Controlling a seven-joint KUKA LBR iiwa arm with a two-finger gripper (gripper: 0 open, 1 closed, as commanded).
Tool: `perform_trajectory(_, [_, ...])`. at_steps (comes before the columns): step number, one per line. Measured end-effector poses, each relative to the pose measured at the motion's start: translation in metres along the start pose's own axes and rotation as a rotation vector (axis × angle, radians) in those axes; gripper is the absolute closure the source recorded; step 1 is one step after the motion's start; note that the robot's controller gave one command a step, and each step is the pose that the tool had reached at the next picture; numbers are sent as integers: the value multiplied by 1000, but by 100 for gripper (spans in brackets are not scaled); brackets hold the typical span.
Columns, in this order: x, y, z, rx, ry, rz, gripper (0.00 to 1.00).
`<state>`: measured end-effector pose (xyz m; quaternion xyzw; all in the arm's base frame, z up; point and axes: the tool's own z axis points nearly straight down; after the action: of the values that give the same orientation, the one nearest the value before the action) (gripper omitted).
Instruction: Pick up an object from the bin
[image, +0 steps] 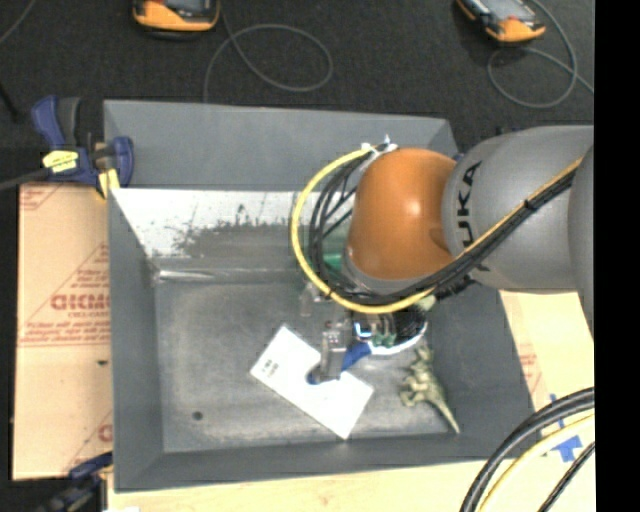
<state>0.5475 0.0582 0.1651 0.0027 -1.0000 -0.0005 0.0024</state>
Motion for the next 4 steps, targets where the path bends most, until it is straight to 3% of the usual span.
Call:
perform_trajectory(1, [-2,0,-5,-1,-8,2,0])
perform_trajectory(2, [16,-48,20,1,-9,-198,0])
perform_trajectory(3, [26,-81,25,0,-7,-21,0])
perform_trajectory(4, [10,-98,23,2,-8,57,0])
